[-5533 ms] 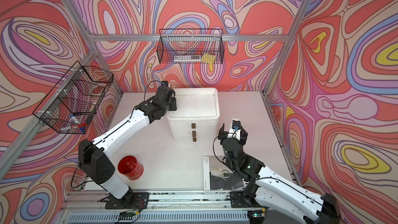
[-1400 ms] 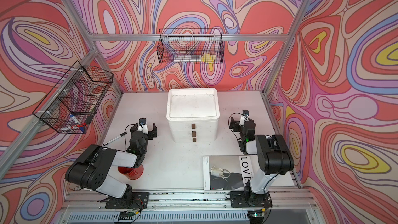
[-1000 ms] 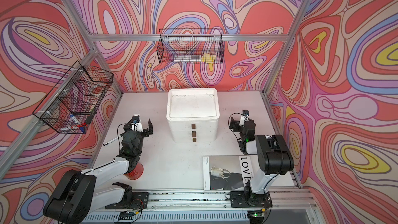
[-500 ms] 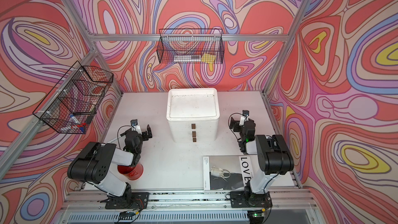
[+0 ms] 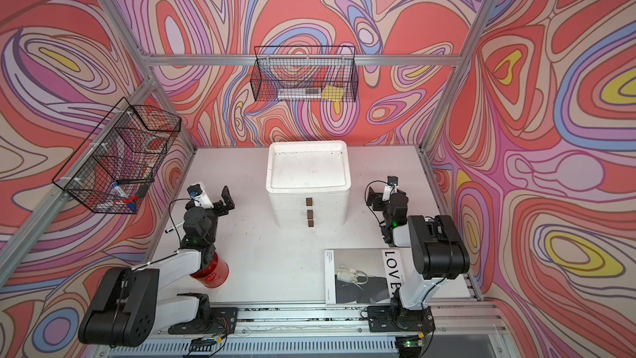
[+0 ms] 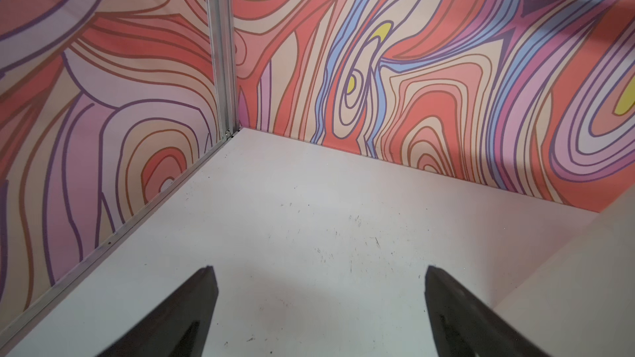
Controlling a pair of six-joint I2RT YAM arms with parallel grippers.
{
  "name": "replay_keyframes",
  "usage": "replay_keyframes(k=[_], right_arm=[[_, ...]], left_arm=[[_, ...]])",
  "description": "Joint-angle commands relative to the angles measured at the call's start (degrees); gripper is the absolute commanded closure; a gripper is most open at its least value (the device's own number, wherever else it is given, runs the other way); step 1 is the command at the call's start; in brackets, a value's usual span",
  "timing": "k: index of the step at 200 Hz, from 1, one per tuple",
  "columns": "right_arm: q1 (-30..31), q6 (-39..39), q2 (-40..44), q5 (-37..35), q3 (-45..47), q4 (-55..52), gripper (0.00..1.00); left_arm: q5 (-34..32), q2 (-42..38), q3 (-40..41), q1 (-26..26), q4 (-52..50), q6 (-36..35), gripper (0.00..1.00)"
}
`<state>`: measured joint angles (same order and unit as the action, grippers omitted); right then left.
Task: Place the umbrella in the drawer by color
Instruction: Reset both arms
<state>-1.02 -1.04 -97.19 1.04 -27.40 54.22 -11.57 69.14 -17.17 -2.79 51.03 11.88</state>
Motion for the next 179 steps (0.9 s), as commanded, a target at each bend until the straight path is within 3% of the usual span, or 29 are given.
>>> replay_keyframes(k=[1,23,31,43,63,78,94,108,120,134,179], right_arm=[[0.44,0.46,0.16,-0.68,0.50,-0.01,0.02],[0.40,0.49,0.13,-0.66,0.50,-0.02,0.02],[0.49,0.51,0.16,-0.65,0.50,-0.03,0.02],[0.49,0.46,0.14,-0.69,0.50,0.00,0.02],[0.47,0.49,0.11,-0.72,0.50,-0.07,0.02],[0.48,0.45,0.16,-0.76,0.50,-0.02,0.02],[0.48,0.50,0.15,-0.73,0.50,-0.02,0.02],[0.42,0.47,0.16,-0.76,0.50,0.02,0.02],[0.48,0.58,0.15,-0.71,0.50,-0.05,0.02],[0.44,0.45,0.16,-0.71,0.50,-0.05,0.02],[0.47,0.48,0.16,-0.74,0.50,-0.06,0.02]], left_arm=[[-0.43,-5.17,0.11,-0.07,-14.14,-4.14,0.01],[-2.24,0.18,4.10,0.13,-4.00,-5.37,0.01],[-0.97,4.96,4.59,0.24,3.23,-7.38,0.01],[3.92,8.14,2.73,0.12,2.40,-10.45,0.01],[1.22,21.56,1.09,0.16,15.19,-11.35,0.01],[0.71,16.29,-2.81,0.32,-0.98,-9.09,0.01],[-0.42,19.60,-2.47,0.07,4.65,-10.26,0.01],[-1.71,18.73,-4.60,0.14,-1.15,-9.03,0.01],[-1.29,19.48,-3.01,-0.03,3.29,-9.77,0.01],[-0.86,18.90,-4.22,-0.03,-0.18,-9.69,0.01],[-0.82,19.36,-3.66,-0.03,1.75,-9.85,0.01]])
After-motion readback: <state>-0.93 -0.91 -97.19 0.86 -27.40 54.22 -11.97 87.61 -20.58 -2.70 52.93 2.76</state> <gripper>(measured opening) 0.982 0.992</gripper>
